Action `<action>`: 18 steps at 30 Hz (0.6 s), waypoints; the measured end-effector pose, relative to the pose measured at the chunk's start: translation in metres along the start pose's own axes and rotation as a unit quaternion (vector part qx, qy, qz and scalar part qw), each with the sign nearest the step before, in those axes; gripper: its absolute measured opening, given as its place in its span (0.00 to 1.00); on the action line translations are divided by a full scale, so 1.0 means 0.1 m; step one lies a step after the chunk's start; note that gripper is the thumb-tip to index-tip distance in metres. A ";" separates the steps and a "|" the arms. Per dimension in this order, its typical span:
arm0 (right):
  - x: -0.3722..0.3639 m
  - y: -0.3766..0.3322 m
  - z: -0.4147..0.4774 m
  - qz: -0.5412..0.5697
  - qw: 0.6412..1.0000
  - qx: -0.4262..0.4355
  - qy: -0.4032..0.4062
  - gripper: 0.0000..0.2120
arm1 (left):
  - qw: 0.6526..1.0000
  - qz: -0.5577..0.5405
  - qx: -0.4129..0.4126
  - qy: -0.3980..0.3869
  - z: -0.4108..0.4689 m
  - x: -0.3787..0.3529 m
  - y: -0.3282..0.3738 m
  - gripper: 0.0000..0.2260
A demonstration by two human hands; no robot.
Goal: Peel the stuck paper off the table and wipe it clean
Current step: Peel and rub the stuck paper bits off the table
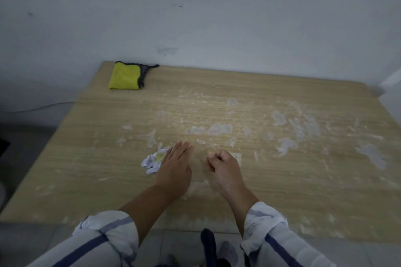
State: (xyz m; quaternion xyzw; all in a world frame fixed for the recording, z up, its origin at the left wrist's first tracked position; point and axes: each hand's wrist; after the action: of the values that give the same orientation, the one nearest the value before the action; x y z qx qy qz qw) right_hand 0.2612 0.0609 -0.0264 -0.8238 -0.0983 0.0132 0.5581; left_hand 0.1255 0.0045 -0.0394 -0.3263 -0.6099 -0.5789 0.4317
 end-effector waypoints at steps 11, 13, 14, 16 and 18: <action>-1.05 0.00 -0.09 -0.385 0.878 0.266 -0.100 0.08 | 0.984 0.009 0.141 -0.106 -0.34 0.26 -0.82 0.36; -1.10 0.05 -0.09 -0.459 0.834 0.277 -0.132 0.07 | 0.985 0.035 0.125 -0.113 -0.36 0.22 -0.88 0.41; -1.12 0.06 -0.08 -0.490 0.814 0.276 -0.146 0.09 | 0.986 0.047 0.116 -0.112 -0.37 0.19 -0.91 0.43; -1.13 0.08 -0.07 -0.519 0.793 0.279 -0.154 0.11 | 0.987 0.061 0.107 -0.106 -0.38 0.14 -0.95 0.43; -1.14 0.11 -0.07 -0.525 0.786 0.288 -0.157 0.11 | 0.988 0.061 0.105 -0.099 -0.38 0.12 -0.96 0.42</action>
State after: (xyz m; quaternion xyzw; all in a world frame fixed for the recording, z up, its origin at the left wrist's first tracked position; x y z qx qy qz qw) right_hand 0.1523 0.0311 -0.0438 -0.4330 -0.5936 -0.1246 0.6668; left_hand 0.0397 -0.0454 -0.0708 -0.3714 -0.6858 -0.4490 0.4361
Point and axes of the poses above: each hand's wrist, its own z-axis towards the middle knuckle, its own x-axis out of the back of the hand, y = z × x, and after that the axes turned 6 degrees about z, right-handed
